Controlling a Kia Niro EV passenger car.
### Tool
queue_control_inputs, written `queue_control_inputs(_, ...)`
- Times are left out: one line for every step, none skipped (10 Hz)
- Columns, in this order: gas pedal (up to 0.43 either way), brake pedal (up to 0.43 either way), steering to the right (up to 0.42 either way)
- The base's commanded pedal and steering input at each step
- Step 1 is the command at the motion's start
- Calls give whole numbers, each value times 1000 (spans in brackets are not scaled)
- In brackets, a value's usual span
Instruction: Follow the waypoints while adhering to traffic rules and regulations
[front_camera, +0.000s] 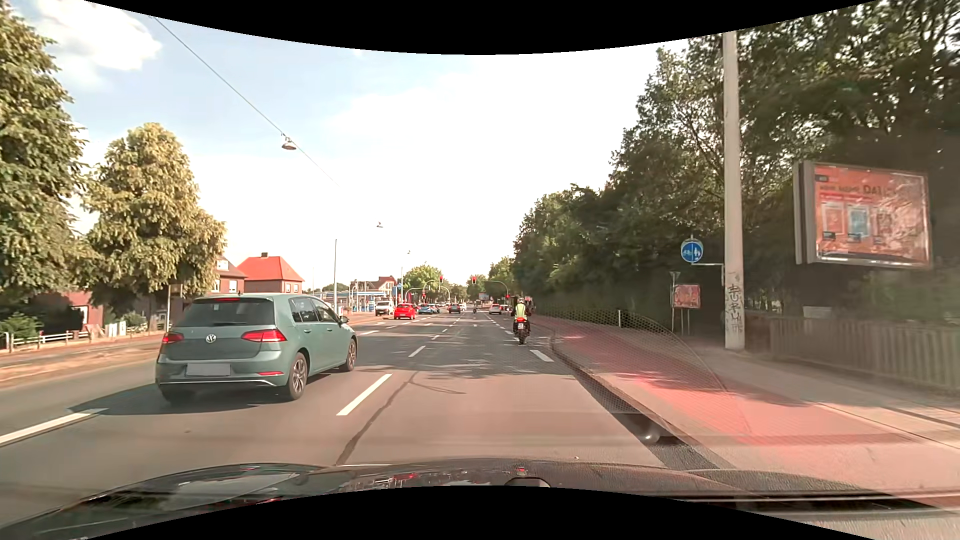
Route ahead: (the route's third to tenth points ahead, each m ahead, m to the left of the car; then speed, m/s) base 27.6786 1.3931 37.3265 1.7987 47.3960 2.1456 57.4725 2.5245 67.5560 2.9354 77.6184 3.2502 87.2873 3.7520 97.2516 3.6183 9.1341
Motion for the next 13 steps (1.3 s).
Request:
queue_control_inputs(110, 0, 10)
queue_control_inputs(110, 0, 10)
queue_control_inputs(110, 0, 10)
queue_control_inputs(110, 0, 10)
queue_control_inputs(110, 0, 12)
queue_control_inputs(110, 0, 13)
queue_control_inputs(110, 0, 13)
queue_control_inputs(110, 0, 13)
queue_control_inputs(110, 0, 13)
queue_control_inputs(110, 0, 13)
queue_control_inputs(110, 0, 13)
queue_control_inputs(110, 0, 13)
queue_control_inputs(110, 0, 13)
